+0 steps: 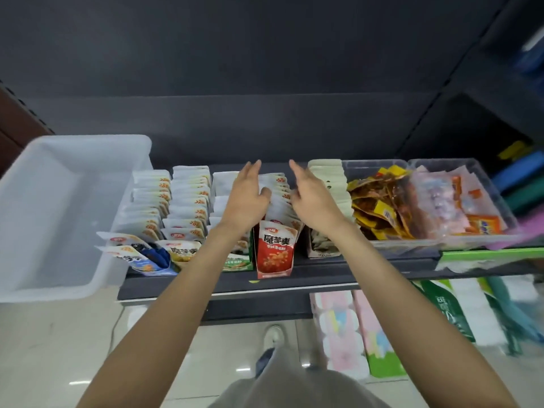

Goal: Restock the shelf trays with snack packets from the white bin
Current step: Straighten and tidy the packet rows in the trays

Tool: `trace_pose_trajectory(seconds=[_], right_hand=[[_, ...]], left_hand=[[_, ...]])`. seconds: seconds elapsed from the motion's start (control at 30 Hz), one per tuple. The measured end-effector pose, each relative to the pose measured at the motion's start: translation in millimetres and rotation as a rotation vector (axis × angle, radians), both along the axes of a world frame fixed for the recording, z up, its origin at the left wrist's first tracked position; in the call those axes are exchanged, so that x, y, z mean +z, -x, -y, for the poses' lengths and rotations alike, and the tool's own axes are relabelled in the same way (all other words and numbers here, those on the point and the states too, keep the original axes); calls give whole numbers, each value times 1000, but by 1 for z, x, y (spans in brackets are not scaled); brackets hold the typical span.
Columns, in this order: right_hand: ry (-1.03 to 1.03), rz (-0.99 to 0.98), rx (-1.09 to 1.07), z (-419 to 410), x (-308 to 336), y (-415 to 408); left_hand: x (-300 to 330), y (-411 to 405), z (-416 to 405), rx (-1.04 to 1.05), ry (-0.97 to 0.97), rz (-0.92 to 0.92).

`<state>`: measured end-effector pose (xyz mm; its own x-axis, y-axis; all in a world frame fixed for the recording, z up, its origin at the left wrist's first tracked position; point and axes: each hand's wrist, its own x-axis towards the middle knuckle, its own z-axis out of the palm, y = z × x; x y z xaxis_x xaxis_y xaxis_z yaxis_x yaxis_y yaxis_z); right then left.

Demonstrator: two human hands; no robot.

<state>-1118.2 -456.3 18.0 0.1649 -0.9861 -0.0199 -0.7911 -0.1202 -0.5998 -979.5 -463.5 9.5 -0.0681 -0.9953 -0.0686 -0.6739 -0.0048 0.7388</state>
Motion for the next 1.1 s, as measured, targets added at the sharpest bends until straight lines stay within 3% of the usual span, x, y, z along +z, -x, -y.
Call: trace_pose_trajectory(seconds=[0.07,0.13,0.27,0.37,0.47,0.57,0.67,1.1], right_hand=[[-132,-75,12,7,-1,-5],[-277,-59,30,11,-4,-12],[-378,232,-15,17,-15,-30],[-356,337,-36,18,-18,-32],[-269,167,44,24,-13,-16],[-90,-181,175,40,-7,1],[7,-361,278,57,-6,5],[197,-388,270,79,-11,12]], left_hand=[[-1,-4,12,-59,-15,145],[-1,-8,18,-85,-28,175],[-5,-15,20,-127,-18,141],[-13,-19,21,-132,123,265],[-17,-22,26,-136,253,391],[-12,-23,37,-137,224,520],[-7,-21,48,-141,195,605],[-8,-6,63,-18,181,393]])
